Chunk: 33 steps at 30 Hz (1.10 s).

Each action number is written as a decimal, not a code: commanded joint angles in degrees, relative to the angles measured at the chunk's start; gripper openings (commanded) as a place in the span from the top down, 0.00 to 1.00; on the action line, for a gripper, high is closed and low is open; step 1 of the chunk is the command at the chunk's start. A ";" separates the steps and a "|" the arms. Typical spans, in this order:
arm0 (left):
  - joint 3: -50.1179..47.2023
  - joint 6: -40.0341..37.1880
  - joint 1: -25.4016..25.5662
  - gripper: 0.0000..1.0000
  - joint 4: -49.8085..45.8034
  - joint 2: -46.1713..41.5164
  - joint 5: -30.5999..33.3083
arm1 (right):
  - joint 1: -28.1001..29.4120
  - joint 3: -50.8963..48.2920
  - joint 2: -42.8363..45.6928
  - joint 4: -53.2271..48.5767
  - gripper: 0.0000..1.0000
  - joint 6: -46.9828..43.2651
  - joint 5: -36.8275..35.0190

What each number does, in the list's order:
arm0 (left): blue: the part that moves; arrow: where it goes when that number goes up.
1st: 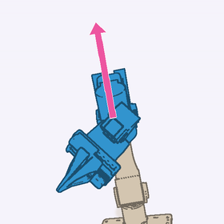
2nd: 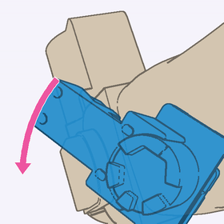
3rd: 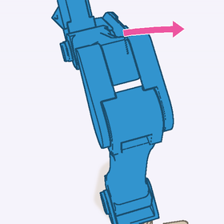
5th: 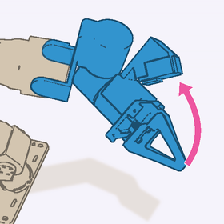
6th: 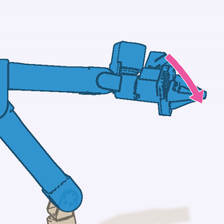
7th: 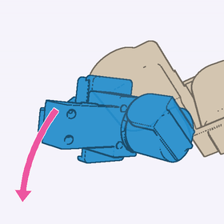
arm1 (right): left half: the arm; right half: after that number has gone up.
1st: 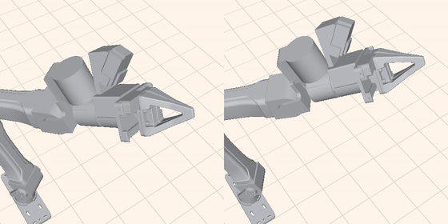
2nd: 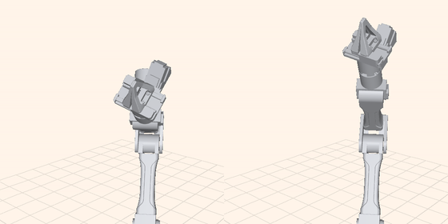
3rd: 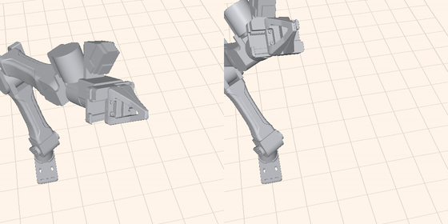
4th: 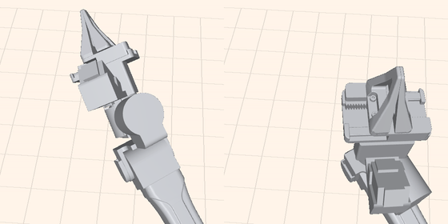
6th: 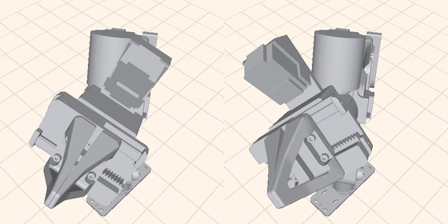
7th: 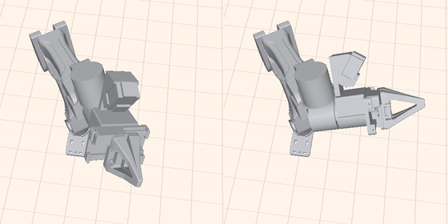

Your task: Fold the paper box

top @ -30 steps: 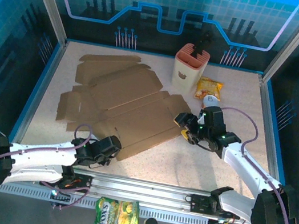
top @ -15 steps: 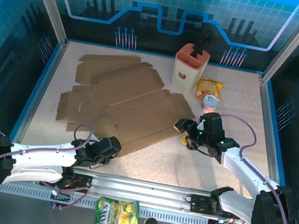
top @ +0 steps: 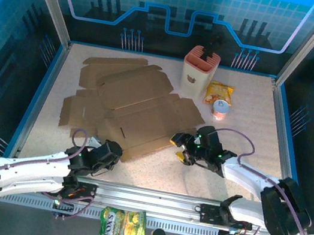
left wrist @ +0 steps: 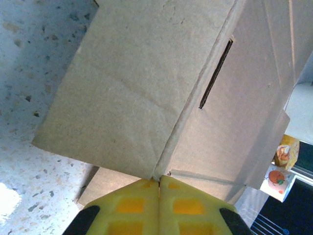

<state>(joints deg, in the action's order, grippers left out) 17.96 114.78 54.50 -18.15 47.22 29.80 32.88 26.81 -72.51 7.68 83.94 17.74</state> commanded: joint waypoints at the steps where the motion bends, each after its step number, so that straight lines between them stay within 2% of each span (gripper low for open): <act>1: 2.24 18.31 -0.20 1.00 -1.59 -0.62 2.06 | 2.68 -0.68 -3.45 10.97 0.26 5.36 -1.93; 7: 3.74 18.02 -0.25 1.00 -1.80 -1.47 2.47 | 5.83 -1.66 -10.62 19.51 0.25 9.40 -3.61; 12: 4.63 17.43 -0.27 1.00 -1.92 -2.17 2.00 | 6.51 -2.81 -16.46 29.44 0.28 11.19 -5.25; 15: 5.23 17.19 -0.22 1.00 -2.72 -2.65 1.80 | 6.56 -2.47 -17.23 31.22 0.30 10.70 -7.44; 18: 5.31 17.36 -0.22 1.00 -3.06 -3.09 1.57 | 6.44 -1.88 -17.29 32.18 0.37 10.01 -9.61; 25: 5.12 17.49 -0.30 1.00 -3.62 -3.69 1.31 | 6.15 -0.70 -19.60 34.82 0.59 11.08 -10.41; 33: 5.17 17.74 -0.31 1.00 -5.65 -4.73 1.13 | 5.57 2.13 -17.50 31.93 0.72 10.23 -10.96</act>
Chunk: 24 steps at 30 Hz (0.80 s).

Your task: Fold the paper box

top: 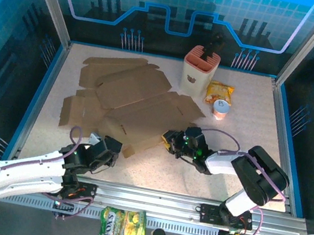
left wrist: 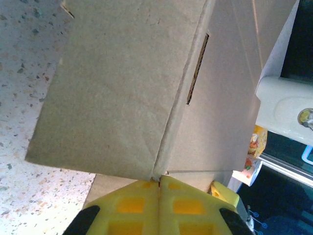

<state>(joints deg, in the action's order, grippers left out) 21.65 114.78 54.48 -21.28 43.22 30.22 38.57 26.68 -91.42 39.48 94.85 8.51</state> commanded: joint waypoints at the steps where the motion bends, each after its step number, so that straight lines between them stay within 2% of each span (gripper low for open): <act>1: 1.51 17.81 -0.34 1.00 -2.68 -0.76 0.59 | -0.07 2.71 1.57 0.08 0.73 -0.67 -1.83; 10: 2.07 17.57 -0.34 1.00 -3.78 -1.12 0.84 | -0.30 6.91 3.70 -2.01 0.77 -0.63 -3.49; 14: 2.07 17.33 -0.33 1.00 -4.03 -1.60 1.07 | -0.24 7.95 3.72 -2.31 0.83 -0.25 -3.86; 20: 3.94 13.71 -0.75 1.00 -5.83 -2.22 2.05 | -0.25 10.47 4.21 -4.53 1.00 -0.61 -4.16; 21: 5.19 12.10 -1.14 0.96 -7.62 -2.34 2.12 | -0.25 11.22 4.51 -4.95 1.00 -0.80 -4.28; 24: 10.58 4.72 -3.99 0.55 -14.59 -2.09 0.27 | -0.49 15.57 6.62 -9.21 1.00 -2.53 -4.77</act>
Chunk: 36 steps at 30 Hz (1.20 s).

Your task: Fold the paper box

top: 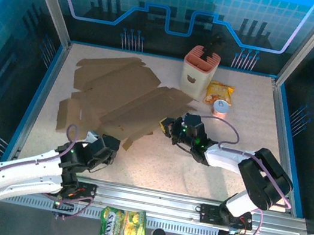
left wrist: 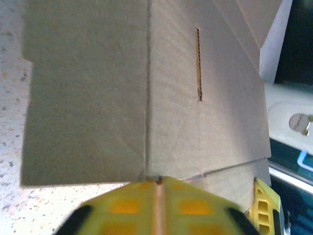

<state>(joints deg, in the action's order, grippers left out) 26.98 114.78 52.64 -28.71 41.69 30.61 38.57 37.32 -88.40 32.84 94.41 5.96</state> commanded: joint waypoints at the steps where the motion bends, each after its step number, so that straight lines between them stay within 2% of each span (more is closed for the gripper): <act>1: 6.98 1.57 -3.48 0.44 -8.88 -0.33 -0.86 | -0.64 7.23 4.36 -5.13 1.00 -3.15 -2.31; 3: 10.07 -3.20 -5.11 0.29 -12.17 0.26 -1.84 | -0.99 11.89 5.59 -9.10 1.00 -5.17 -2.59; 6: 14.60 -11.37 -6.59 0.19 -14.66 1.04 -0.91 | -1.54 19.29 6.38 -13.81 1.00 -7.08 -3.35; 8: 19.79 -18.23 -6.76 0.17 -16.84 1.75 2.36 | -2.04 24.52 6.49 -16.45 1.00 -8.48 -3.66; 11: 30.38 -32.81 -6.79 0.17 -17.65 4.35 7.53 | -2.83 31.44 6.40 -21.54 1.00 -10.65 -3.93; 14: 40.14 -45.82 -6.75 0.17 -17.13 7.70 9.54 | -3.49 38.12 6.39 -26.20 1.00 -12.95 -4.25; 16: 43.84 -51.04 -6.76 0.17 -16.10 8.99 9.97 | -3.73 41.92 6.88 -29.52 1.00 -14.54 -5.63; 22: 49.15 -60.27 -6.76 0.21 -11.12 10.08 11.35 | -5.06 52.55 9.03 -42.08 1.00 -18.17 -9.65; 28: 52.19 -67.72 -6.76 0.24 -7.14 11.02 11.88 | -5.60 56.00 14.44 -49.53 1.00 -16.80 -15.03; 32: 52.52 -69.19 -6.93 0.26 -6.51 11.78 12.75 | -5.15 58.12 18.37 -55.38 1.00 -14.49 -18.37; 36: 52.35 -69.15 -7.49 0.27 -6.10 12.87 12.07 | -2.31 61.88 22.08 -64.97 1.00 -10.83 -24.75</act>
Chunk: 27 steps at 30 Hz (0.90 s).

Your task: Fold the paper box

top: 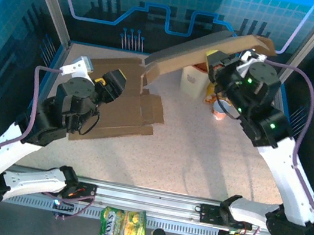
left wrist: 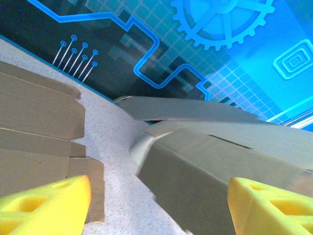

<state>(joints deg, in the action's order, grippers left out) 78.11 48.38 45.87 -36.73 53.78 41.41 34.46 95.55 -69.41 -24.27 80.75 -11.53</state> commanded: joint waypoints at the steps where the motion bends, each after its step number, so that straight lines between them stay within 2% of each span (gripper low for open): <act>1: 1.08 -2.68 -0.96 0.27 2.14 0.95 1.17 | 3.07 4.92 3.84 -9.84 1.00 3.33 -9.85; 4: 0.85 -2.68 -1.57 0.27 2.71 1.56 0.58 | 6.24 9.37 4.20 -13.44 1.00 3.92 -15.60; 7: 1.22 -2.75 -2.11 0.28 3.05 2.38 -0.07 | 7.81 13.86 2.64 -14.55 1.00 4.54 -17.72; 13: 1.19 -3.12 -2.65 0.28 4.03 3.48 -0.98 | 8.31 16.53 -1.58 -6.04 1.00 1.46 -15.34; 19: 0.33 -3.04 -2.89 0.27 3.79 3.54 -1.46 | 8.84 27.89 -7.12 -5.06 1.00 -6.94 -17.02; 27: -0.32 -2.66 -3.49 0.28 3.60 5.07 -4.85 | 8.61 38.22 -12.40 2.13 1.00 -18.00 -18.89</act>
<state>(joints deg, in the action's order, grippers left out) 78.08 46.37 42.87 -34.11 58.00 38.70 42.74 129.80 -81.34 -28.49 69.08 -27.90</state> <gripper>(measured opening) 0.724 0.063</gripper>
